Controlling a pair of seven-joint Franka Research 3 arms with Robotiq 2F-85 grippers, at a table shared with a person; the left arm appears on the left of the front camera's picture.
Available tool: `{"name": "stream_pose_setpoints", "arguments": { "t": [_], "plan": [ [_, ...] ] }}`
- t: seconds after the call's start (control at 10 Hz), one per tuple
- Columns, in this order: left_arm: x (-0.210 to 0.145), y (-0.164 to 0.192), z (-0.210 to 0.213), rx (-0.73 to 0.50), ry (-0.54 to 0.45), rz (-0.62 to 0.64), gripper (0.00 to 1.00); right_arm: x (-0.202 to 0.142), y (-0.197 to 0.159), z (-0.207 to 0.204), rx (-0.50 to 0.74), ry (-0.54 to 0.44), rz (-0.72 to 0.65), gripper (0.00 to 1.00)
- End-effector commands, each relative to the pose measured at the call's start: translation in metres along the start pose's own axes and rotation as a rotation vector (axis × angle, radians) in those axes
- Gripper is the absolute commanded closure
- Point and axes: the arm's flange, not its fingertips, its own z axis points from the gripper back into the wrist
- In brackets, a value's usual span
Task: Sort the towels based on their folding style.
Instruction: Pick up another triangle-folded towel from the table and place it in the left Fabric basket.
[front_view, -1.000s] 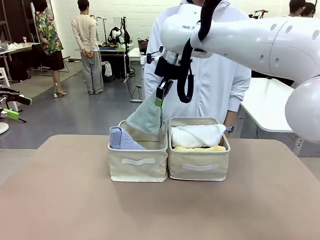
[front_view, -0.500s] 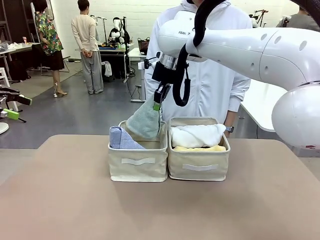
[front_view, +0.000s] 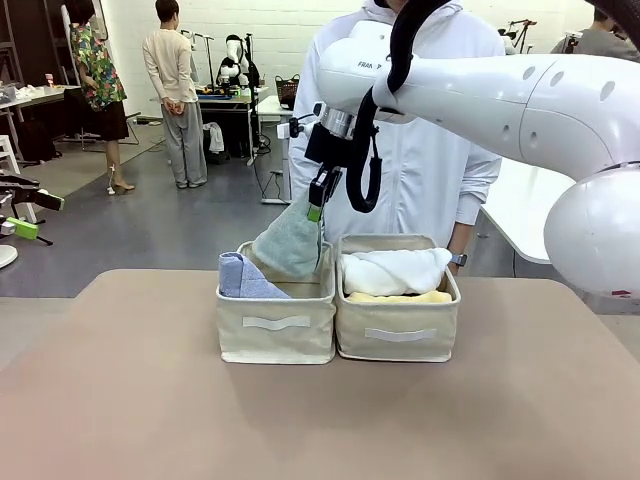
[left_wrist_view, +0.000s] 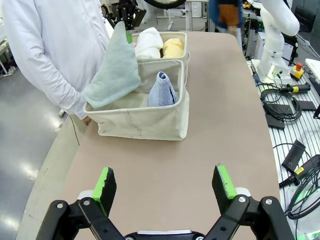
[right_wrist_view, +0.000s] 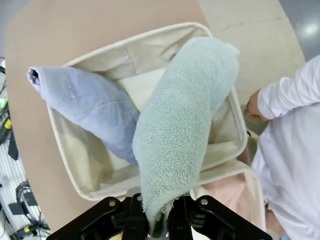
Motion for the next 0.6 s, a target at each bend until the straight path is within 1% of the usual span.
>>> {"name": "stream_pose_setpoints", "arguments": {
  "t": [0.0,0.5],
  "plan": [
    [0.002,-0.001,0.001,0.007,-0.016,0.007,0.00,0.010,-0.004,-0.007,-0.004,0.053,0.019,0.90],
    [0.002,-0.001,0.001,0.007,-0.016,0.007,0.00,0.009,-0.010,-0.032,0.036,0.112,0.015,0.90]
  ]
}}
